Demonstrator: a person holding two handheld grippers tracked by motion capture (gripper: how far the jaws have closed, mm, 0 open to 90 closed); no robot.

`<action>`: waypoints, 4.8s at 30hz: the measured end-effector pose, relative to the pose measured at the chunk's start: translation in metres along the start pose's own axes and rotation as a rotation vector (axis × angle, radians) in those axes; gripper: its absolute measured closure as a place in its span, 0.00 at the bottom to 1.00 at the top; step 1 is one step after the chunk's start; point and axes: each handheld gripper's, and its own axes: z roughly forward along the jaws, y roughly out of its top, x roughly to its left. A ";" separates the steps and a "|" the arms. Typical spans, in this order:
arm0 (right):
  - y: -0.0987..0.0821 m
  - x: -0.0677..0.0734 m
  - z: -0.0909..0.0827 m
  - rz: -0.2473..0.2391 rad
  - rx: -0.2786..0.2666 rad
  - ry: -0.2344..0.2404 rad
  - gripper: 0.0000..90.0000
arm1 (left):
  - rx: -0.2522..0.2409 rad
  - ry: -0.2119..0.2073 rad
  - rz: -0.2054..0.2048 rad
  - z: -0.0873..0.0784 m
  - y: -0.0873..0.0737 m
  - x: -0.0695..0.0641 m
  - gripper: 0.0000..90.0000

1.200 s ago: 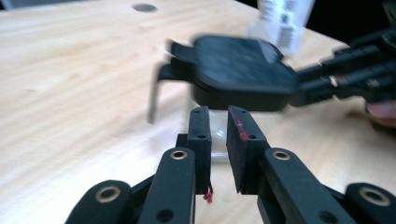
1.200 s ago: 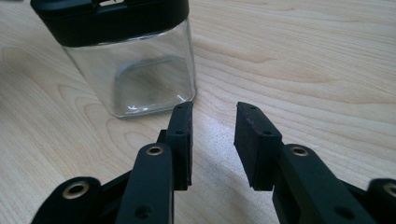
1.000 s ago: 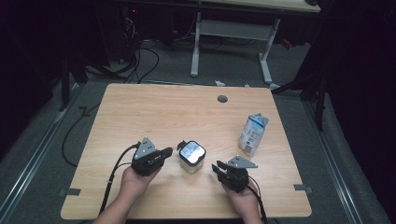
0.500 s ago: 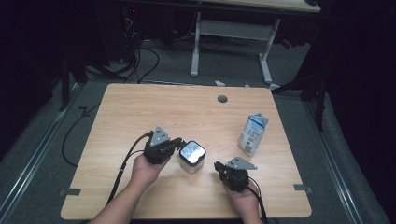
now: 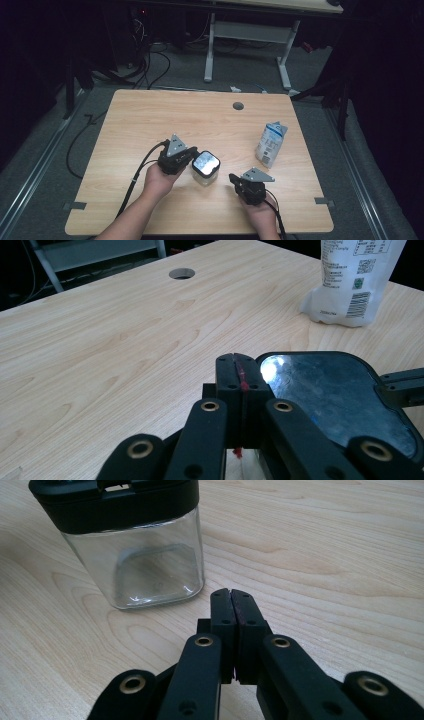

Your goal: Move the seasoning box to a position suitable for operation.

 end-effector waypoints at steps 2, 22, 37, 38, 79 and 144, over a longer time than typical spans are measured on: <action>0.000 0.001 0.000 -0.004 -0.002 0.000 0.99 | 0.000 0.000 0.002 0.000 0.000 0.000 1.00; 0.003 0.006 -0.001 -0.026 -0.018 -0.001 0.99 | -0.024 0.001 0.001 0.000 -0.004 0.000 1.00; 0.003 0.007 -0.001 -0.027 -0.019 0.001 0.99 | -0.038 0.003 -0.010 0.000 -0.006 0.000 1.00; 0.003 0.007 -0.001 -0.027 -0.019 0.001 0.99 | -0.038 0.003 -0.009 0.000 -0.006 0.000 1.00; 0.007 0.013 -0.004 -0.059 -0.049 0.006 1.00 | -0.049 -0.002 -0.032 0.000 -0.007 0.002 1.00; 0.059 0.030 0.002 -0.101 -0.139 0.039 1.00 | -0.033 -0.082 -0.077 -0.048 -0.051 -0.022 0.82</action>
